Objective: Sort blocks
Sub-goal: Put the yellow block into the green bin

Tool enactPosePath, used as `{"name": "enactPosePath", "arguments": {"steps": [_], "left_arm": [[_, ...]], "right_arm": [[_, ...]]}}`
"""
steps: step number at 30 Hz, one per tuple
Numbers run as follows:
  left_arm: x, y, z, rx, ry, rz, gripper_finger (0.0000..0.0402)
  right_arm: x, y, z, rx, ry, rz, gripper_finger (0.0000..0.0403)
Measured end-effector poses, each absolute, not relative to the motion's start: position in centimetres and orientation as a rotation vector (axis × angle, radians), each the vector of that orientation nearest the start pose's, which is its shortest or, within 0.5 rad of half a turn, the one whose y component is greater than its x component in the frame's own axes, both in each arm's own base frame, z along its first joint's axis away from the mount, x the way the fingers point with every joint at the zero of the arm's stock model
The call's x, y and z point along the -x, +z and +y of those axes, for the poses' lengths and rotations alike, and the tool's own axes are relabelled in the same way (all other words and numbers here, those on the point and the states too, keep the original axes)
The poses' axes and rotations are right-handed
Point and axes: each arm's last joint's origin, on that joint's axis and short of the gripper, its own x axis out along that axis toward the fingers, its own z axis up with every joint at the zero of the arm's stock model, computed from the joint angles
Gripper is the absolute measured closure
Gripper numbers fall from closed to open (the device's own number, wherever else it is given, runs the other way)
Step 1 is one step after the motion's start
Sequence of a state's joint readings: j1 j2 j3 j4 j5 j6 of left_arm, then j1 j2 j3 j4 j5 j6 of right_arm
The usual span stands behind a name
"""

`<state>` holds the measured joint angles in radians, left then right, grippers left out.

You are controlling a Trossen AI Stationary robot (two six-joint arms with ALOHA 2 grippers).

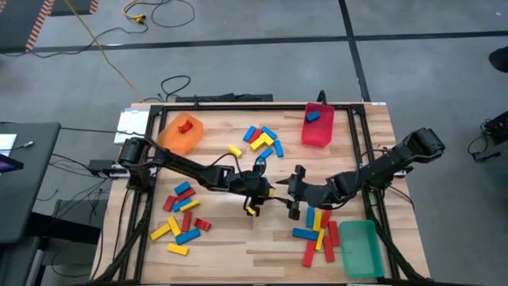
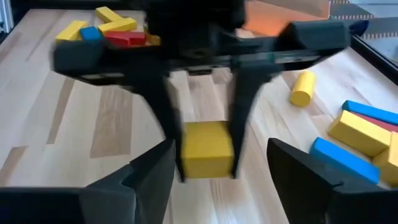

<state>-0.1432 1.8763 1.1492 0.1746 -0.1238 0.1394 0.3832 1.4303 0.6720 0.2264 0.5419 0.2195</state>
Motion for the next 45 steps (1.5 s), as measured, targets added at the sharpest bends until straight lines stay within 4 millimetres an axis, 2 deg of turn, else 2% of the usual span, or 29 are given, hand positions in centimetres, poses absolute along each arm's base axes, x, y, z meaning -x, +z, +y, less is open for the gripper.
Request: {"name": "enactPosePath", "arguments": {"steps": [24, 30, 37, 45], "left_arm": [[-40.4, 19.3, -6.0, -0.202, -0.046, 0.467, 0.0268], [-40.4, 19.2, -6.1, -0.197, -0.058, 0.473, 0.0268], [-40.3, 19.2, -6.1, -0.194, -0.068, 0.486, 0.0268], [-40.3, 19.2, -6.1, -0.187, -0.067, 0.483, 0.0268]], "right_arm": [[-26.9, 19.2, 9.4, -0.014, -0.157, 0.458, 0.0134], [-27.4, 18.0, 9.7, -0.022, -0.150, 0.484, 0.0161], [-27.4, 18.1, 9.6, -0.024, -0.150, 0.475, 0.0205], [-27.6, 18.3, 9.7, -0.003, -0.152, 0.483, 0.0235]]}}
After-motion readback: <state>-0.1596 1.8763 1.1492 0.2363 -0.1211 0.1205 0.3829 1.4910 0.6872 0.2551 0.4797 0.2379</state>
